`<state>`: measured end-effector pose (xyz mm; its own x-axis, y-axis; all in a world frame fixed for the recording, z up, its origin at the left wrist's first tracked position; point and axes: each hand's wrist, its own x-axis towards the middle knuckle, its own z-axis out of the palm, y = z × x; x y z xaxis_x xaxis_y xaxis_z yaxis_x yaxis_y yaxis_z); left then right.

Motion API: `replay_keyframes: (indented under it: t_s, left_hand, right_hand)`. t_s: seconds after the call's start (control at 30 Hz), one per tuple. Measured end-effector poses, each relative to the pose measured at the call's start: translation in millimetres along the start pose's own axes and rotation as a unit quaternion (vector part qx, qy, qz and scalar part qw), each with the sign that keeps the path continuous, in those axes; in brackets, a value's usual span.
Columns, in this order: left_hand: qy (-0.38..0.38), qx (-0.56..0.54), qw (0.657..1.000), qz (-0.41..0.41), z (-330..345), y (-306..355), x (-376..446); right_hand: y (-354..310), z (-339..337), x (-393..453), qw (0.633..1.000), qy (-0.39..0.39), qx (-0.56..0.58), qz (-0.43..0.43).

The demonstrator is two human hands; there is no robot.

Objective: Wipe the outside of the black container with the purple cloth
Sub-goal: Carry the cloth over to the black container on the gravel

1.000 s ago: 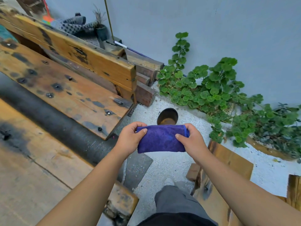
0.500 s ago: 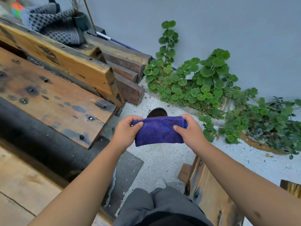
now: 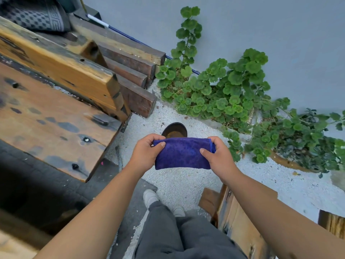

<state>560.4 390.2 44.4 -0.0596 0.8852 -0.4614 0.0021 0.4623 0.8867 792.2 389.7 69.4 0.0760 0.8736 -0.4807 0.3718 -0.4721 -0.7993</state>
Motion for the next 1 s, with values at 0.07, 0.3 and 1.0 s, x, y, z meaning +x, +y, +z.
replay_keyframes:
  t_s: [0.07,0.3,1.0]
  left_hand:
    - [-0.014,0.006,1.000,-0.009,-5.4,-11.1,22.8]
    - [-0.003,0.009,0.999,-0.039,-12.6,-71.6,88.8]
    - [0.101,-0.052,0.993,-0.024,85.7,-382.5,281.1]
  right_hand:
    - [6.5,10.2,17.7,1.000,0.008,-0.004,0.010]
    - [48.2,43.2,88.1,1.000,-0.004,0.003,0.023]
    - [350.9,101.0,342.1,0.996,-0.054,-0.003,-0.076]
